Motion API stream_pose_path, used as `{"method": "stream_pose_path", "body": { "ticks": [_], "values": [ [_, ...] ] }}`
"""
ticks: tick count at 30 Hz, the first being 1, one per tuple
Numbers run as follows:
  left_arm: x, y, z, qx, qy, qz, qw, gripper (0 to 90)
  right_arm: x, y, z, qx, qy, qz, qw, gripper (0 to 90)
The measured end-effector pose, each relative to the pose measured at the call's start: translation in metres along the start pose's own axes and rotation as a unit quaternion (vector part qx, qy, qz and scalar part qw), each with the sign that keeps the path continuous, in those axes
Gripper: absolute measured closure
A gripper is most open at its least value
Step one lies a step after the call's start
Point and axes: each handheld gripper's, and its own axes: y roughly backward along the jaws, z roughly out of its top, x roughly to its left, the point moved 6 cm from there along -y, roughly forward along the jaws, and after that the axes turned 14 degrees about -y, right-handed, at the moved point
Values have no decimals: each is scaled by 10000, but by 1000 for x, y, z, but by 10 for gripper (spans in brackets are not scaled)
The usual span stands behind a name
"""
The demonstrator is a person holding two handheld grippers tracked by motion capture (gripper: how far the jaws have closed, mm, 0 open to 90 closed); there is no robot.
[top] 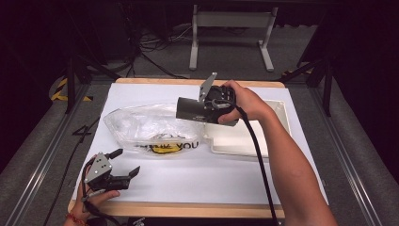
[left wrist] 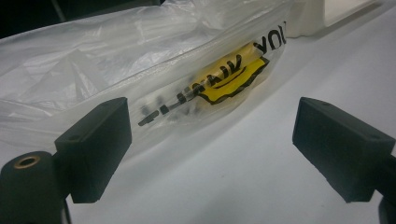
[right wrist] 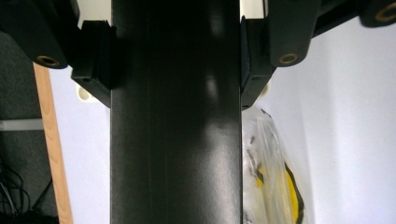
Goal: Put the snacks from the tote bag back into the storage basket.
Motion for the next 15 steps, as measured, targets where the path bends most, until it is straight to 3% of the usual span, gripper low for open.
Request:
{"method": "stream_pose_path", "body": {
  "ticks": [15],
  "values": [
    [-1, -1, 0, -3, 10, -19, 10000, 127, 12, -17, 32, 17, 198, 134, 9997, 424]
  ]
}}
